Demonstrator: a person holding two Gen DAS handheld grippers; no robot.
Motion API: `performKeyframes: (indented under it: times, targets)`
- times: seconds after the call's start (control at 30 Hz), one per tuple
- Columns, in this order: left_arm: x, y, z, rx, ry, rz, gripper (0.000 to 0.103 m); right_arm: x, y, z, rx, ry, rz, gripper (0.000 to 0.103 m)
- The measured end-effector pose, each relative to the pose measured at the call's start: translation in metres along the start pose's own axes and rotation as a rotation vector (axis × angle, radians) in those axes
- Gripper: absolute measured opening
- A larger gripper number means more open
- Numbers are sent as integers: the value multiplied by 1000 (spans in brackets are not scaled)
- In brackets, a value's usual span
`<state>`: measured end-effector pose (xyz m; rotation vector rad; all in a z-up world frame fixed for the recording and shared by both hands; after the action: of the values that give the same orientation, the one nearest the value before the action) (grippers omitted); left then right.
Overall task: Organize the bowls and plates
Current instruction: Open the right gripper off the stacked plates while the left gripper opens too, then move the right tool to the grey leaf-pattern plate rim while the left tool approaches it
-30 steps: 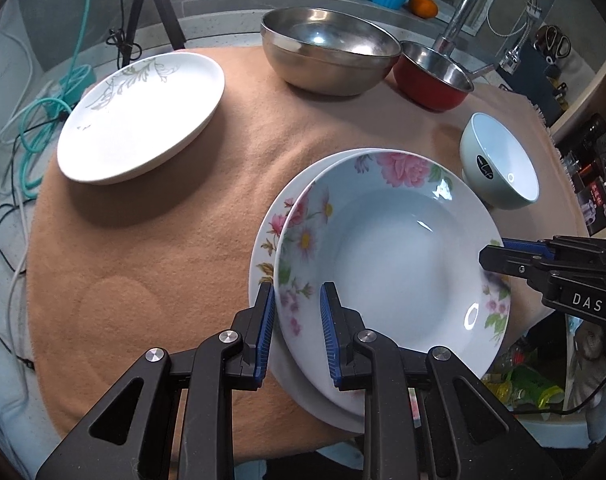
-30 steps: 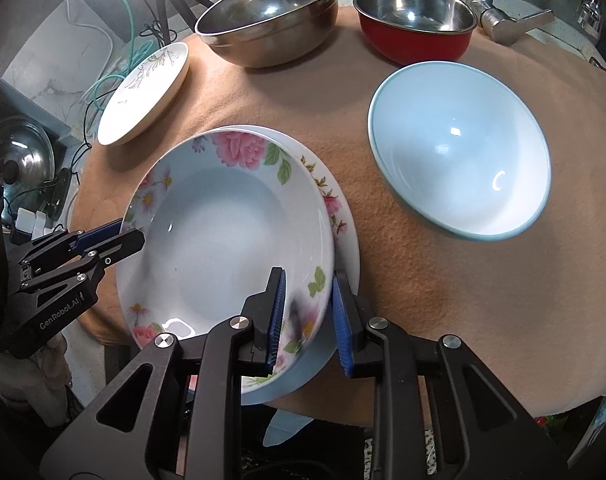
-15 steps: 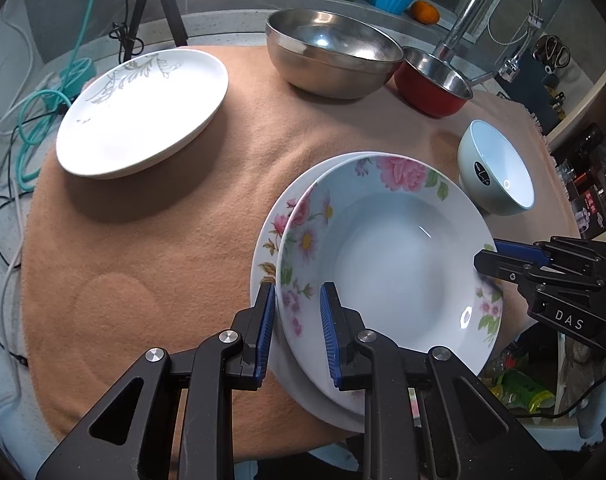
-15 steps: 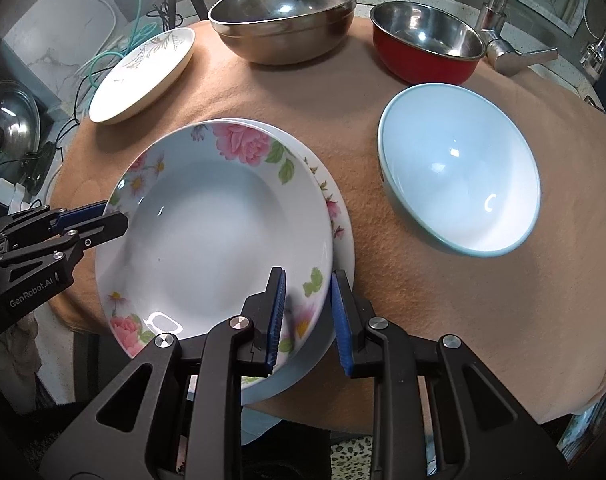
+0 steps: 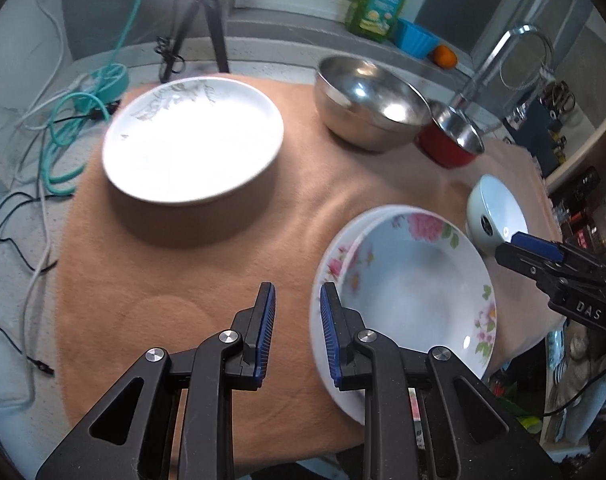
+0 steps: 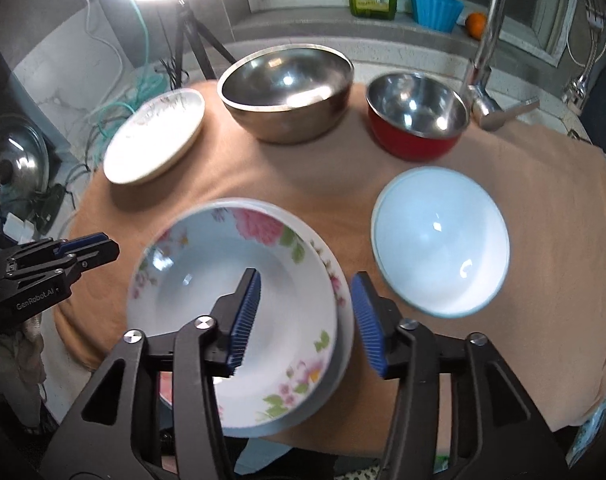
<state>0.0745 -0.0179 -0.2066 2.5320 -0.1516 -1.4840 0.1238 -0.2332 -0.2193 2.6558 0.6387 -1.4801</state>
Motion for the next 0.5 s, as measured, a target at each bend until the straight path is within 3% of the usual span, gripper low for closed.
performKeyframes:
  times: [0.07,0.1,0.13,0.17,0.2,0.33,0.5]
  targets:
    - [-6,-12,-7,-25,18,-2,27,-2,-10,-11,-10,23,-14,59]
    - [-9,-20,-12,-42,32,-4,39,-2,-14,-15,-13,30,-20,60]
    - [-12,-28,-16,-58,44,-6,54,-2,-19,-18,-16,38,-31,68]
    - [-13,-33,-20,-72,55,-7,58,-2,-25,-22,-18,47,-48,74]
    - [-16,-43,-24,-90,69,-15,60,-2,-30,-25,-18,57,-61,85]
    - [-21,-69,-36,-131,96,-34,66,-4,-54,-41,-14,112,-129,102]
    - [-22,-95,-52,-143,117,-52,67,6,-87,-62,-1,119,-216,103]
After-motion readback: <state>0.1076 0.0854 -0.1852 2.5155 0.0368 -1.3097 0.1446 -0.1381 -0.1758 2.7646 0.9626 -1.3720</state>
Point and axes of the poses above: each gripper's, at about its wrist camera, not at the fingertips, and x roughly the way its jaws point, y to its right, z to its underside, the point moved 9 cm from there along x, roughly the way its jaws point, and after that the axes turned 2 degrees about y, right-handed, at the moved point
